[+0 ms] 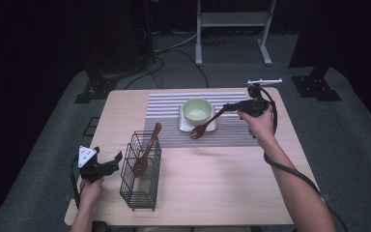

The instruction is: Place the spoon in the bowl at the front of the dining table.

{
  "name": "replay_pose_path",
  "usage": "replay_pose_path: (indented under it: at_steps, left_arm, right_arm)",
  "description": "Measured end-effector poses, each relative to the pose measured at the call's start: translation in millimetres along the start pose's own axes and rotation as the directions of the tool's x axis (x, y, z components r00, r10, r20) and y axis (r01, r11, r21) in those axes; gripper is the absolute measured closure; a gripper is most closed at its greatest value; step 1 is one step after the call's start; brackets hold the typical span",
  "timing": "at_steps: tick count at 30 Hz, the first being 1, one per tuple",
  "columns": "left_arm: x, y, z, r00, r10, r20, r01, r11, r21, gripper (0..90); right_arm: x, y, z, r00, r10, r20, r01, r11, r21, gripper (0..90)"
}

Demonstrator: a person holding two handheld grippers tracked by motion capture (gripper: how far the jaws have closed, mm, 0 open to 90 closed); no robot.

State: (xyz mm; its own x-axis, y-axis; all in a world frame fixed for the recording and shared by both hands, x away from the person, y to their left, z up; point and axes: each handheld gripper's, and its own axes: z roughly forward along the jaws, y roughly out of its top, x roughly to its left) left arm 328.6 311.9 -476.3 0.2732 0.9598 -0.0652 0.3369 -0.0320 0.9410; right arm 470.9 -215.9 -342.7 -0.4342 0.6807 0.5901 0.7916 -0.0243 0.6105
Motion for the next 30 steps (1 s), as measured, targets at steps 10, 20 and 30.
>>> replay_pose_path:
  at_steps: [10,20,30]
  left_arm:
    - [0.3,0.0,-0.1,1.0,-0.007,0.0,0.007,1.0,-0.001,2.2]
    - [0.5,0.0,-0.2,1.0,-0.005,-0.002,0.005,1.0,0.001,2.2]
    - [0.4,-0.1,-0.3,1.0,-0.009,0.0,0.009,1.0,-0.003,2.2]
  right_arm:
    - [2.3,8.6,1.5,1.0,0.002,0.007,-0.002,1.0,-0.012,82.6]
    - [1.9,16.1,-0.3,0.9998,0.017,-0.013,-0.018,0.998,-0.052,82.5]
    - [0.7,23.2,2.9,0.9996,0.03,0.003,-0.029,0.997,-0.064,82.5]
